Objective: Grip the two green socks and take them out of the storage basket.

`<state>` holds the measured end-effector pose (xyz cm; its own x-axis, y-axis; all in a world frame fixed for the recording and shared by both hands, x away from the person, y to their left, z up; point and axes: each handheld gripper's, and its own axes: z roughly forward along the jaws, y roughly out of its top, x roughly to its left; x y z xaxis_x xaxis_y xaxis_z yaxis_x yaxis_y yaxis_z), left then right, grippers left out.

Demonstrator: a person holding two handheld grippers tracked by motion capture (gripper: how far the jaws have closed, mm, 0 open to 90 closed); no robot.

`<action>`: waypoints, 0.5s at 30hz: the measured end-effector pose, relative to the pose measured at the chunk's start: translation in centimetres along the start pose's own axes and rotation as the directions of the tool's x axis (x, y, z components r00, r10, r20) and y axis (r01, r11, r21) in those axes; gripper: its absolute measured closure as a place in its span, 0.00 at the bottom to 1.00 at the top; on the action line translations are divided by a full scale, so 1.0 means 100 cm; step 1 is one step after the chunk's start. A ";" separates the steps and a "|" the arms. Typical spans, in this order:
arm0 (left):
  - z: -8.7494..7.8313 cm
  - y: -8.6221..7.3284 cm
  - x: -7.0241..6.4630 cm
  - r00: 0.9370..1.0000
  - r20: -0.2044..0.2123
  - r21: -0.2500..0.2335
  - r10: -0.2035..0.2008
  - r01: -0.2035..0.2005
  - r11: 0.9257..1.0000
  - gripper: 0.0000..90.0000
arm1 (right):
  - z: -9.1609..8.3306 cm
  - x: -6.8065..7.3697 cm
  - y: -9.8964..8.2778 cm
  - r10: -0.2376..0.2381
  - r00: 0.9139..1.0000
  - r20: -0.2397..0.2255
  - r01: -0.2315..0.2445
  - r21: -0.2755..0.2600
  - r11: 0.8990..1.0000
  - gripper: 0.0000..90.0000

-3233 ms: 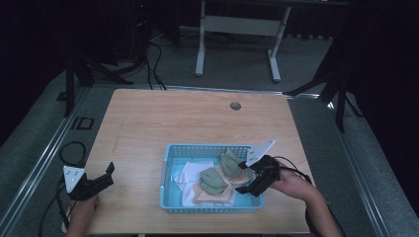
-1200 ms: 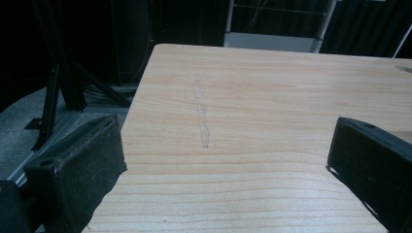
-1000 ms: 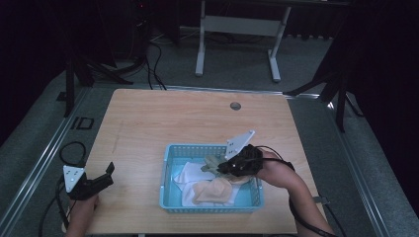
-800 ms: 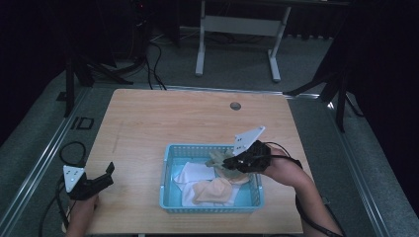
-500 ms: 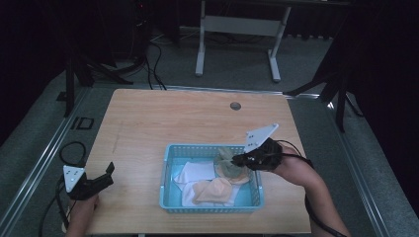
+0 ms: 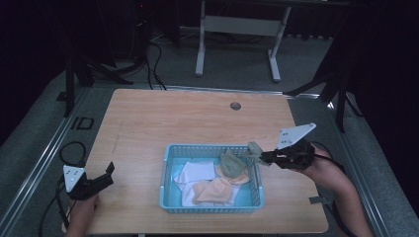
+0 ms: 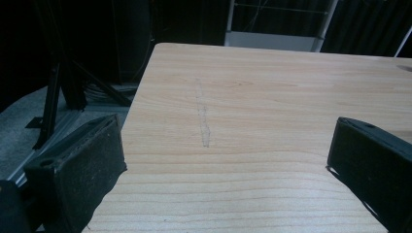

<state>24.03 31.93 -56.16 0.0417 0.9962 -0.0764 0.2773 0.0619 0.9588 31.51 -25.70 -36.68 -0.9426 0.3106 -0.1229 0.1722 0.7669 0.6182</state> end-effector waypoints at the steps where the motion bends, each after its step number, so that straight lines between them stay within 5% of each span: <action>1: 0.000 0.000 0.000 1.000 0.000 0.000 0.000 0.000 1.000 0.01 | -0.003 -0.001 -0.005 0.012 1.000 0.001 -0.012 0.001 1.000 0.95; 15: 0.000 0.000 0.000 1.000 0.001 -0.001 0.005 -0.005 1.000 0.01 | -0.029 -0.006 -0.074 0.140 0.987 0.073 -0.142 0.027 0.989 0.95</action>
<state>24.01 31.88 -56.17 0.0438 0.9964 -0.0720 0.2757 0.0572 0.9595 29.95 -33.22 -38.95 -0.8857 0.4551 -0.0916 0.3122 0.7300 0.6079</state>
